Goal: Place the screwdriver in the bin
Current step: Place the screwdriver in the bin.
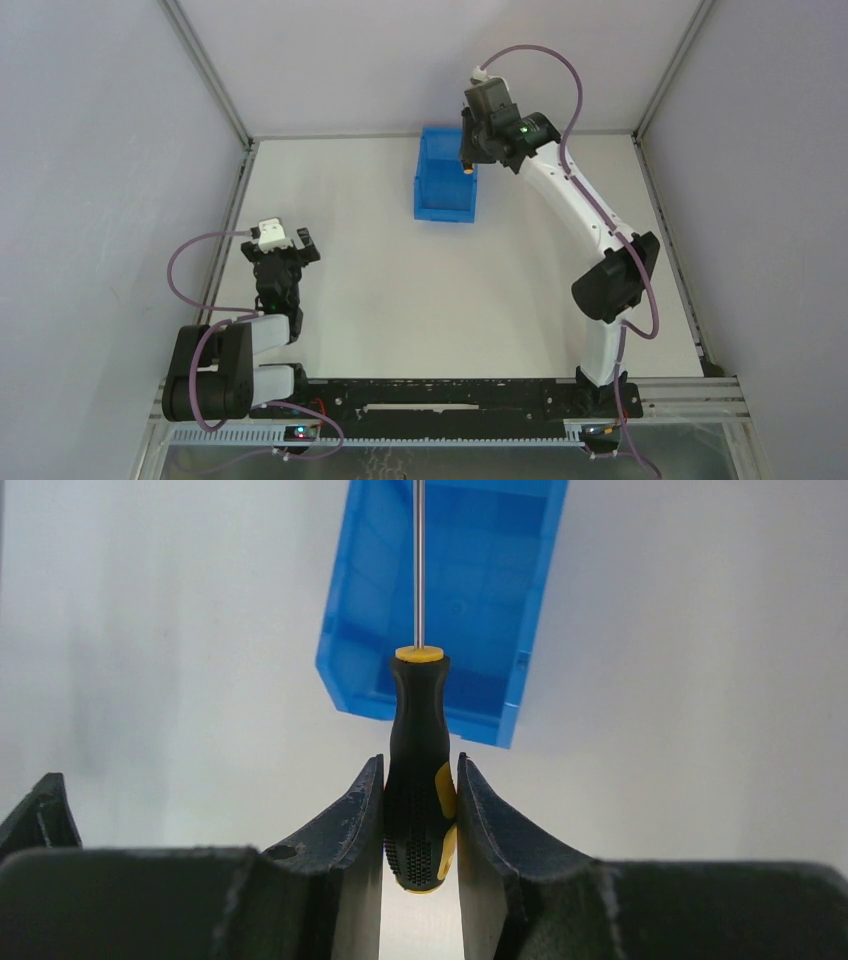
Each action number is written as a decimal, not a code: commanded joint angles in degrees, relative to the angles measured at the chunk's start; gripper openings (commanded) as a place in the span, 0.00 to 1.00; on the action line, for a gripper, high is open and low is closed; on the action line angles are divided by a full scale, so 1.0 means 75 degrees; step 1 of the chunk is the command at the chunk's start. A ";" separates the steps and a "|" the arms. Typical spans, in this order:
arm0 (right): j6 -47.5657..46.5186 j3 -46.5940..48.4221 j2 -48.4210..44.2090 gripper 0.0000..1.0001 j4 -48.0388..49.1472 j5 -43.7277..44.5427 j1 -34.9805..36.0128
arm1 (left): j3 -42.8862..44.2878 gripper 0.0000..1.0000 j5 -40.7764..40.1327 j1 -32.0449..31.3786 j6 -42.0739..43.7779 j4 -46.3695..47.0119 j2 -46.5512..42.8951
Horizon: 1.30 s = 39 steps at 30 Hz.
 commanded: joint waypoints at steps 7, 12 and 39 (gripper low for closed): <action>0.0308 0.0793 0.0575 0.12 0.0465 0.0203 0.0226 | 0.0219 1.00 -0.0091 0.0041 0.0149 0.0261 -0.0047; 0.0240 0.0730 0.0932 0.12 0.0737 0.0219 0.0226 | 0.0220 1.00 -0.0096 0.0035 0.0149 0.0262 -0.0053; 0.0075 0.0249 0.3046 0.11 0.2363 0.0064 0.0147 | 0.0225 1.00 -0.0088 0.0039 0.0149 0.0256 -0.0047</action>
